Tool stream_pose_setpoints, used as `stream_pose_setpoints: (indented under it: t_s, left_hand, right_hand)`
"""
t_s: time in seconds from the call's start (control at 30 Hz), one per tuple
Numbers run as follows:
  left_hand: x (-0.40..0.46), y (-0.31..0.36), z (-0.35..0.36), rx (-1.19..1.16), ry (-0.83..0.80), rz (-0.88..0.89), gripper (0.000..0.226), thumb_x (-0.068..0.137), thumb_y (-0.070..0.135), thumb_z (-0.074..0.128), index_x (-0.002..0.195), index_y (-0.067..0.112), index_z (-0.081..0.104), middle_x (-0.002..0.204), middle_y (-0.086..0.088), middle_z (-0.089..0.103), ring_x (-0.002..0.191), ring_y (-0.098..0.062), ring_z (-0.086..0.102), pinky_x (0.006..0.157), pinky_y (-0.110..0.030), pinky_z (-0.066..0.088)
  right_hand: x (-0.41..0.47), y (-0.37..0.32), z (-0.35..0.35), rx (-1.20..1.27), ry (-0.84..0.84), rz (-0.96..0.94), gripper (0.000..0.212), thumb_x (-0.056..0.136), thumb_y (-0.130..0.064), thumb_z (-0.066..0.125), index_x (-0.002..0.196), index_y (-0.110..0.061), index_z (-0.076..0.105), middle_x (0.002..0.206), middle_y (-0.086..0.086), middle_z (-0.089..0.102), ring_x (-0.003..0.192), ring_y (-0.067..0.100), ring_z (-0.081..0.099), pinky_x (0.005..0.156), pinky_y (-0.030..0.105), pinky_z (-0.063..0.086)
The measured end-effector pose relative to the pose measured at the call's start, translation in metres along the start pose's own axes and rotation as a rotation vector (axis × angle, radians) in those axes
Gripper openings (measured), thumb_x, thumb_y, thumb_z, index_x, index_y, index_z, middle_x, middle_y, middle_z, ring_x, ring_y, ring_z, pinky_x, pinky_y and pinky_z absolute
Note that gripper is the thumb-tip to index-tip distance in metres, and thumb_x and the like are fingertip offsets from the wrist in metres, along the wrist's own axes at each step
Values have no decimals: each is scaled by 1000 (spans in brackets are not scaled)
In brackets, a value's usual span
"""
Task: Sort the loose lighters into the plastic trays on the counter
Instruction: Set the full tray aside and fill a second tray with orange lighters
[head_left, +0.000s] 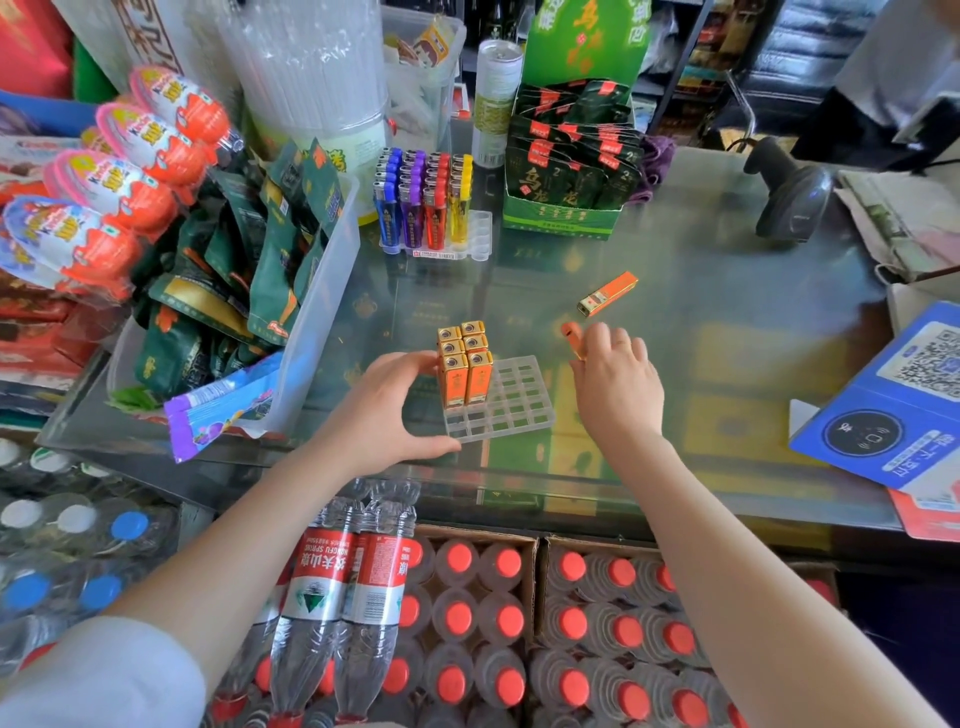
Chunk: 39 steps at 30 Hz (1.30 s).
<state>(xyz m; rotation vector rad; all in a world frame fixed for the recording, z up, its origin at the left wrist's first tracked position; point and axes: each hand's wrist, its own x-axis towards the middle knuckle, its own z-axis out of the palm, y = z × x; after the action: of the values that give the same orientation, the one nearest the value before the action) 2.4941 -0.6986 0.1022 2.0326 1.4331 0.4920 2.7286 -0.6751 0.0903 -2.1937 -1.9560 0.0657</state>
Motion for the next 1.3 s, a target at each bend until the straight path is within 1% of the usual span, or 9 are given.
stream_pose_setpoints:
  t_s: [0.13, 0.23, 0.33, 0.53, 0.7, 0.9, 1.03, 1.17, 1.3]
  left_hand:
    - [0, 0, 0, 11, 2, -6, 77, 64, 37, 78, 129, 28, 38, 133, 6, 41, 121, -5, 33, 97, -23, 25]
    - [-1, 0, 1, 10, 17, -3, 76, 65, 36, 78, 129, 28, 39, 133, 5, 44, 121, -7, 34, 96, -23, 25]
    - [-2, 0, 2, 19, 30, 5, 75, 65, 37, 77, 129, 27, 40, 131, 4, 45, 122, -9, 36, 96, -24, 27]
    - [-3, 0, 5, 15, 40, 3, 75, 65, 38, 77, 129, 25, 41, 130, 1, 48, 121, -14, 38, 99, -32, 32]
    - [-3, -1, 8, 7, 57, 14, 73, 64, 38, 78, 127, 23, 44, 128, -1, 49, 121, -17, 40, 99, -36, 34]
    - [-6, -2, 15, -24, 100, 22, 71, 62, 39, 78, 123, 24, 47, 122, 1, 51, 117, -14, 41, 96, -29, 35]
    - [-8, 2, 19, -24, 130, 19, 71, 63, 37, 79, 125, 21, 46, 122, 0, 50, 119, -15, 39, 93, -24, 31]
    - [-8, 2, 18, 1, 131, 8, 74, 62, 39, 79, 126, 21, 45, 123, -1, 50, 121, -16, 39, 91, -25, 32]
    - [-8, 2, 16, 7, 124, 6, 75, 62, 38, 80, 126, 20, 45, 123, -1, 50, 120, -16, 40, 92, -25, 32]
  right_hand:
    - [-7, 0, -10, 155, -15, -4, 37, 91, -7, 46, 127, -9, 40, 113, 13, 56, 104, 34, 47, 76, 41, 43]
    - [-17, -6, -22, 474, 25, -125, 14, 86, -4, 53, 100, -2, 54, 93, 8, 52, 77, 24, 49, 66, 33, 41]
    - [-32, -16, -34, 735, -20, -193, 12, 81, -4, 62, 90, -8, 57, 83, 0, 56, 62, 13, 47, 61, 13, 39]
    - [-46, -34, -44, 1001, -206, -94, 17, 79, -8, 67, 89, -11, 53, 76, 5, 69, 49, 11, 56, 52, 25, 48]
    - [-50, -47, -39, 1305, -360, 77, 18, 83, 1, 61, 92, -11, 52, 88, 4, 67, 71, 19, 70, 71, 28, 59]
    - [-51, -56, -30, 1134, -229, 141, 16, 81, -10, 66, 91, -2, 58, 84, 10, 70, 57, 15, 65, 59, 27, 55]
    - [-58, -64, -23, 967, -150, 106, 21, 75, -24, 73, 83, -14, 57, 82, -1, 69, 68, 20, 67, 69, 37, 56]
    - [-62, -71, -21, 862, -115, 45, 24, 76, -24, 72, 84, -8, 56, 82, 3, 70, 73, 20, 68, 72, 39, 56]
    - [-59, -73, -25, 635, -84, -25, 31, 79, -34, 69, 80, -10, 49, 81, 6, 66, 69, 19, 58, 57, 26, 46]
